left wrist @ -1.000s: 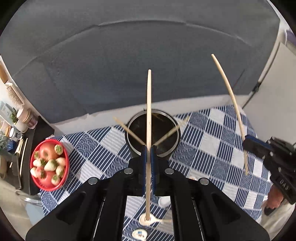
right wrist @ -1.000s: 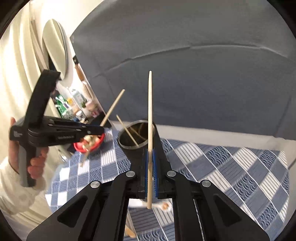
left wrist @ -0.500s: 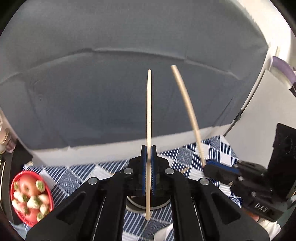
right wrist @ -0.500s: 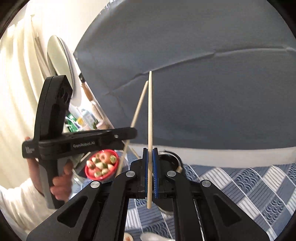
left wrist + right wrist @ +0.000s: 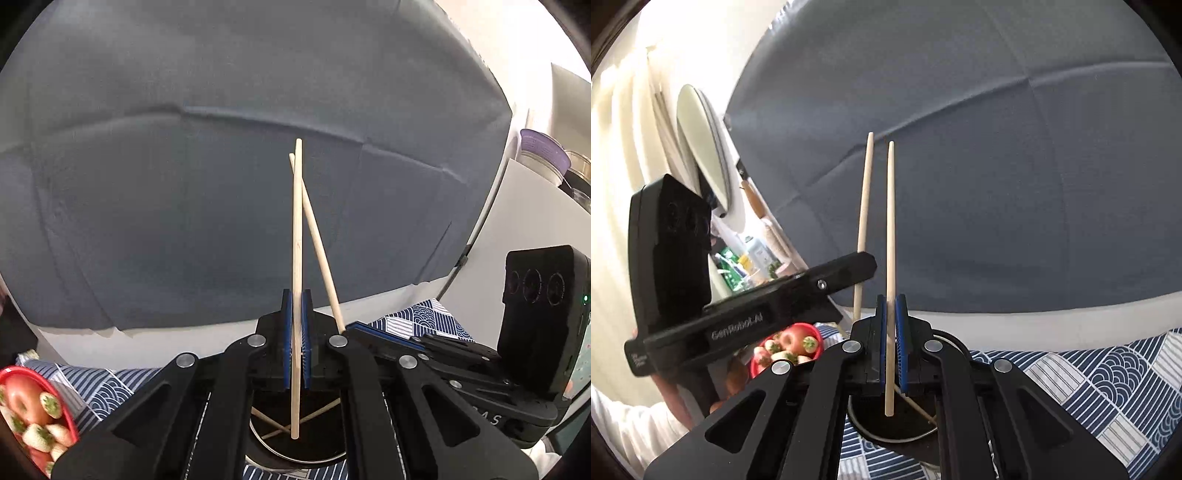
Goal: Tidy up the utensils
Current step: 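Lower both chopsticks into the black cup, open both grippers and withdraw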
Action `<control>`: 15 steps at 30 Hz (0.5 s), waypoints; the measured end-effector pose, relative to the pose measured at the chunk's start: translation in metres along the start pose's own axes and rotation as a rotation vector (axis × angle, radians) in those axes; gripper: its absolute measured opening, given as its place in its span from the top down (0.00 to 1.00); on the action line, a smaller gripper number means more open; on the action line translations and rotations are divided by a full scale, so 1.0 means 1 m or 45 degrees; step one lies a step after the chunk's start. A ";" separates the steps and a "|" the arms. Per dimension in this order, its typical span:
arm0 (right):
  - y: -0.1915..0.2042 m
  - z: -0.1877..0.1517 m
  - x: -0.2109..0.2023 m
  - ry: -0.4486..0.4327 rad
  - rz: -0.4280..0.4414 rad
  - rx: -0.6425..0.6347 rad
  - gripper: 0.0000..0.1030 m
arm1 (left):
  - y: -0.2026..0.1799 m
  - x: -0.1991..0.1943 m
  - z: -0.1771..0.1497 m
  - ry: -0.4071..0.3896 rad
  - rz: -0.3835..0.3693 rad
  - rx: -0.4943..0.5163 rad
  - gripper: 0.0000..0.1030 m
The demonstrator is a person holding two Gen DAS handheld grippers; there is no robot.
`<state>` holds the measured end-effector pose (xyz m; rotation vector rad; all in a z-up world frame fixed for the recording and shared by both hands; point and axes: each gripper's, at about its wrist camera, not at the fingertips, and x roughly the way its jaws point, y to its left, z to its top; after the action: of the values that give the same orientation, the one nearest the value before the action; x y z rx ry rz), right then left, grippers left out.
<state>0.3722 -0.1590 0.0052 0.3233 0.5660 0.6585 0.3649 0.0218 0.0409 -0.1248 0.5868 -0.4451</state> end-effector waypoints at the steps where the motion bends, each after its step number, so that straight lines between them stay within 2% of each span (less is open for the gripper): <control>1: -0.002 -0.003 0.003 -0.002 -0.013 0.008 0.95 | 0.002 0.002 -0.003 0.007 -0.006 -0.010 0.96; 7: 0.001 -0.009 0.013 -0.017 -0.055 0.011 0.95 | 0.011 0.013 -0.021 0.055 -0.015 -0.031 0.96; 15: 0.019 -0.017 0.008 0.032 -0.173 -0.136 0.95 | 0.011 0.007 -0.040 0.092 -0.010 -0.025 0.96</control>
<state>0.3580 -0.1378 -0.0031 0.1751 0.5696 0.5598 0.3521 0.0293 0.0019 -0.1301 0.6622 -0.4525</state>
